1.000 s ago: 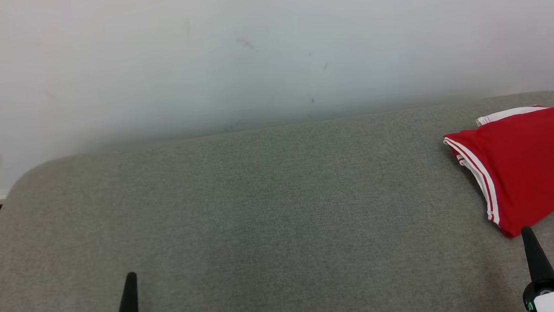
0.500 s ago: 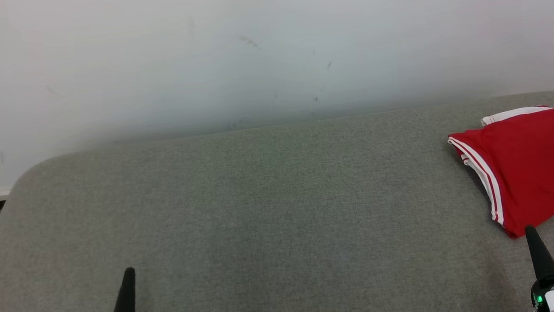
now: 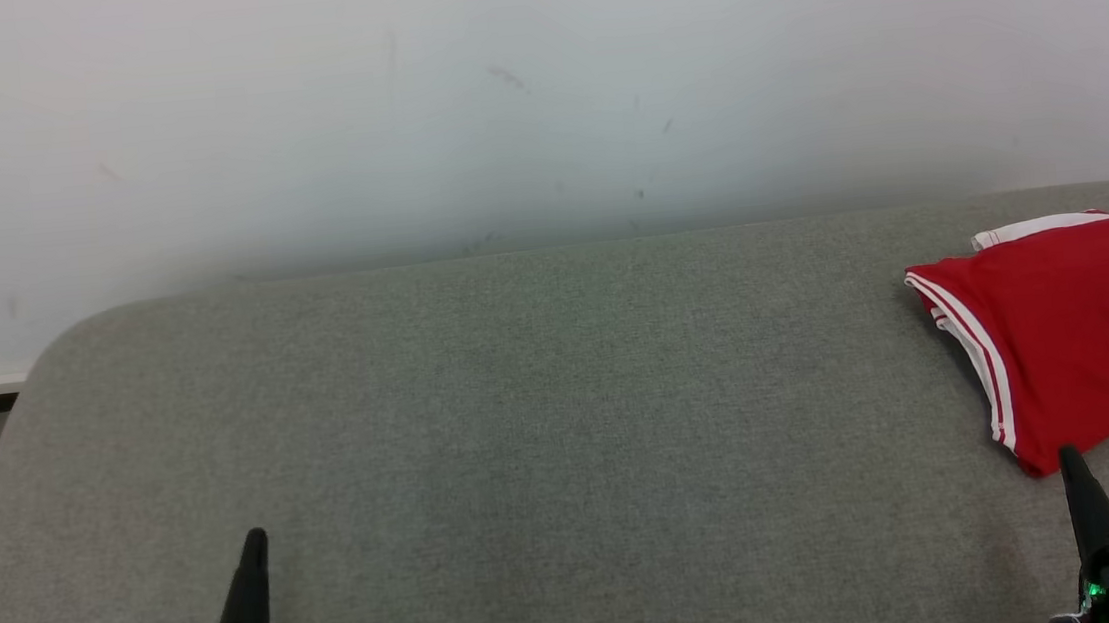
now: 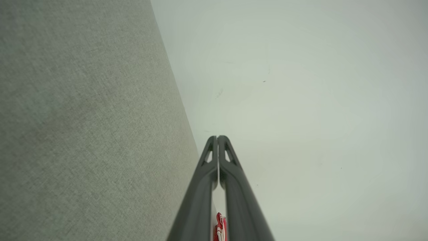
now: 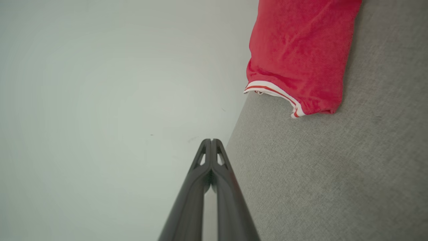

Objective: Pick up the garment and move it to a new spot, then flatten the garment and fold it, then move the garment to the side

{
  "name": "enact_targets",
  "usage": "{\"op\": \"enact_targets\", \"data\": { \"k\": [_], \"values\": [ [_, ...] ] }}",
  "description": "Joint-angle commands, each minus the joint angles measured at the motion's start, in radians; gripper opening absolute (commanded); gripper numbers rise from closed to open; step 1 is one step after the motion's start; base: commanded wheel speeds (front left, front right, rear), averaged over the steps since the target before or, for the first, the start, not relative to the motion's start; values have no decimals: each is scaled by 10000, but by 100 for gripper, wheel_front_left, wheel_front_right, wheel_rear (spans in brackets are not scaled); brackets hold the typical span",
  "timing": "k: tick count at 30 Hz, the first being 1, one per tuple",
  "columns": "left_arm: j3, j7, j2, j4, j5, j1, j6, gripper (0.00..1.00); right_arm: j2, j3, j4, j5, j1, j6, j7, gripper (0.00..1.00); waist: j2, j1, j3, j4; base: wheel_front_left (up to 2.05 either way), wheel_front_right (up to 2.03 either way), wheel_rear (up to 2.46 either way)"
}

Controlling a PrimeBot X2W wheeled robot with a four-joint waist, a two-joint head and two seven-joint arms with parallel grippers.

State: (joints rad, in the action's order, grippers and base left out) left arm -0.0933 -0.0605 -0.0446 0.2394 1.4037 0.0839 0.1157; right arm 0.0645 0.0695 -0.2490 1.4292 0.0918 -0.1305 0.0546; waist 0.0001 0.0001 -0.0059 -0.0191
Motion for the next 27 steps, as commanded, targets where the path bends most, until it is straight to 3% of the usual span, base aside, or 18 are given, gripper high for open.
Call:
{"op": "enact_targets", "data": {
  "k": [1, 27],
  "values": [
    [-61, -51, -80, -21, 234, 145, 84, 0, 5, 72, 84, 179, 169, -2, 72, 0, -1, -1, 4, 9, 0, 0, 0],
    [-223, -546, -88, 67, 2040, 284, 176, 0, -111, 430, 65, 1815, 214, -2, 582, 0, -1, -1, 84, 178, 0, 0, 0]
  ]
}}
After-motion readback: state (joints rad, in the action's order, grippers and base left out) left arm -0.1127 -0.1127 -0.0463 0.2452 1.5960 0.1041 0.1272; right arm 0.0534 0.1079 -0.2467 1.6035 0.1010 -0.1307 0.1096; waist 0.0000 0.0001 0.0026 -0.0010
